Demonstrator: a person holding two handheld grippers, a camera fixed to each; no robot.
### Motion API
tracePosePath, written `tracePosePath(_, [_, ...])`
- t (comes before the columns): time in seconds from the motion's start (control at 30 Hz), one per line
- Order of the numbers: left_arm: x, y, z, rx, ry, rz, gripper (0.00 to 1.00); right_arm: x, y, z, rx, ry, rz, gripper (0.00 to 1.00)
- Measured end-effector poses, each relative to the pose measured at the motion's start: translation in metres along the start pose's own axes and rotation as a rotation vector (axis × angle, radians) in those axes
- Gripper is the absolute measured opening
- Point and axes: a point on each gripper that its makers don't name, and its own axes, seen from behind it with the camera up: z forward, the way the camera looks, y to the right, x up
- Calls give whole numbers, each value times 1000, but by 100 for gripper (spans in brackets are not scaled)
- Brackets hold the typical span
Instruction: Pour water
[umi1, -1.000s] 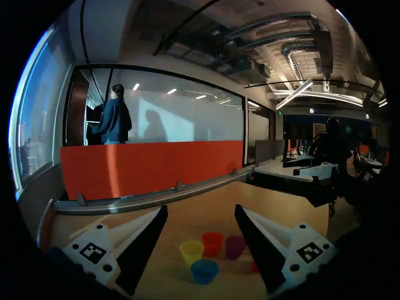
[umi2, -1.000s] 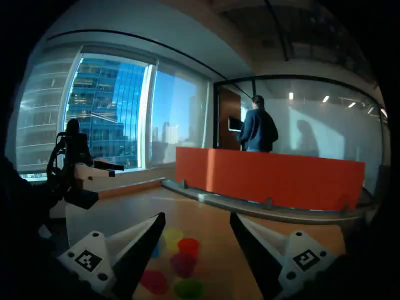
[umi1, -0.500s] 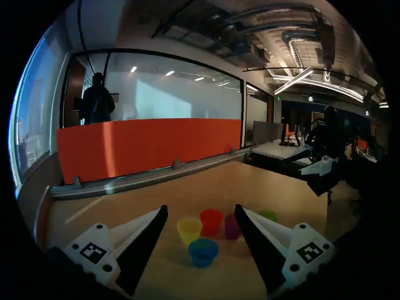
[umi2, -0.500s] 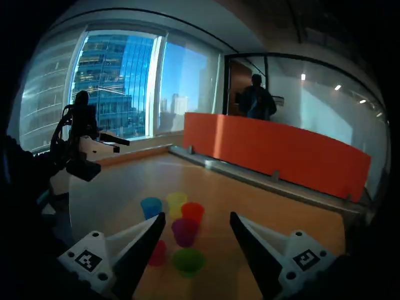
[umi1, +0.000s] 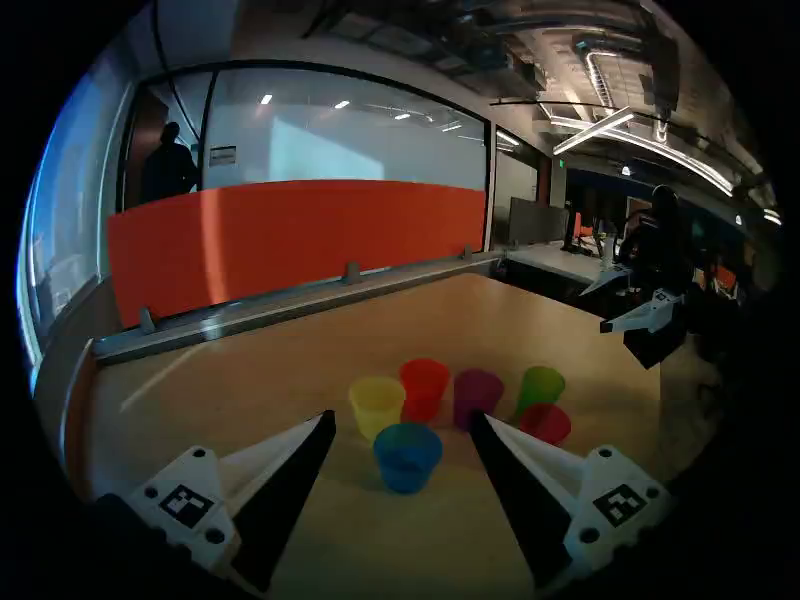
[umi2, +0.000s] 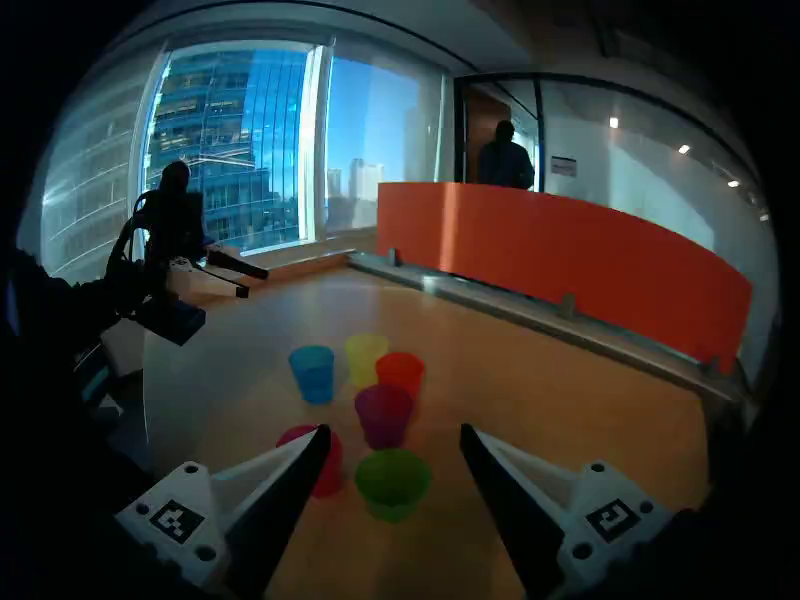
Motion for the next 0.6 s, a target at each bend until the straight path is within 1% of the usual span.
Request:
tracePosePath(0.17, [-17,5,7,-10,-33,14,100,-17,0,4,9,-28,11,100])
tracePosePath(0.3, [-28,9,11,-20,-55,11,100,-29,0,9,14,-49,19,100])
tracePosePath(0.47, [-45,10,18,-30,-85,9,100,-49,0,15,19,-82,25,100])
tracePosePath(0.6, [-61,10,23,-30,-114,26,100,-66,0,21,18,-112,22,100])
